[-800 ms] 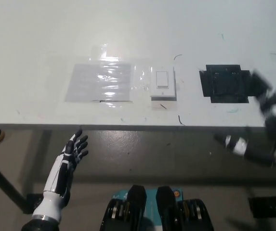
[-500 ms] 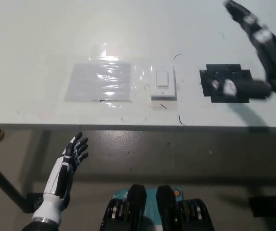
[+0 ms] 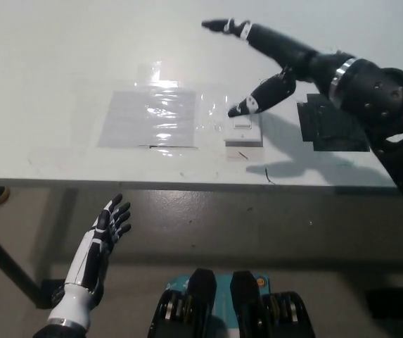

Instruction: A white switch is kept at the centre of the table close to the robot and the robot uses its right hand to press it to turn it on

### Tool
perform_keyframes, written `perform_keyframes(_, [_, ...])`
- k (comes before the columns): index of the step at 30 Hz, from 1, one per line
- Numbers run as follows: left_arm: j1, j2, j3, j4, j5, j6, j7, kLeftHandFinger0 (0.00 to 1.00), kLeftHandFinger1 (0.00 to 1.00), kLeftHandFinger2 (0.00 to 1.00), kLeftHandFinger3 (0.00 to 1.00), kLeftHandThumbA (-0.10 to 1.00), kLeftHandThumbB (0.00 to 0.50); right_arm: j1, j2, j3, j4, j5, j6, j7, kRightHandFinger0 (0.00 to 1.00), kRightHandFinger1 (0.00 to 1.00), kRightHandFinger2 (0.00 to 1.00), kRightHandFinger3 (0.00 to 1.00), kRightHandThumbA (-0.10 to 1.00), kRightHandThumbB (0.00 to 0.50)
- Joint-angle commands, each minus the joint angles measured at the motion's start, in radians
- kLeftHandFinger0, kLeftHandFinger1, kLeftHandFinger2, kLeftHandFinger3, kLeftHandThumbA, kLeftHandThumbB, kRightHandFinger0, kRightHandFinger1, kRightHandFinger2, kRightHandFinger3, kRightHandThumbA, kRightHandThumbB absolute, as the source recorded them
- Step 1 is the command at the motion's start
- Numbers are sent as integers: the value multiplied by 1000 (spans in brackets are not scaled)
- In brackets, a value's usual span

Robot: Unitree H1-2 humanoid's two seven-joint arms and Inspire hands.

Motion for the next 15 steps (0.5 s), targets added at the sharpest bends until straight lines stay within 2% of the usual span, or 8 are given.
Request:
perform_keyframes(1, [-13, 2, -5, -20, -10, -50, -15, 1000, 1000, 1000, 1000, 1000, 68, -66, 9, 26, 59, -67, 1, 54, 1000, 1000, 1000, 1000, 1000, 274])
perform_keyframes(5, [-11, 4, -7, -29, -8, -40, -17, 1000, 1000, 1000, 1000, 1000, 56, -66, 12, 70, 89, -119, 28, 71, 1000, 1000, 1000, 1000, 1000, 296])
perform_keyframes(10, [-6, 3, -8, -30, -2, -31, -13, 1000, 1000, 1000, 1000, 1000, 86, -61, 24, 117, 144, -188, 12, 65, 1000, 1000, 1000, 1000, 1000, 276])
perform_keyframes(11, [-5, 5, -9, -28, 2, -37, -14, 1000, 1000, 1000, 1000, 1000, 80, -58, 27, 122, 157, -195, 7, 65, 1000, 1000, 1000, 1000, 1000, 305])
perform_keyframes(12, [-4, 7, -10, -28, 4, -38, -15, 1000, 1000, 1000, 1000, 1000, 79, -56, 29, 124, 161, -199, 5, 66, 1000, 1000, 1000, 1000, 1000, 307])
perform_keyframes(15, [-3, 4, -9, -25, 0, -41, -14, 1000, 1000, 1000, 1000, 1000, 76, -56, 33, 131, 173, -217, 6, 72, 1000, 1000, 1000, 1000, 1000, 295])
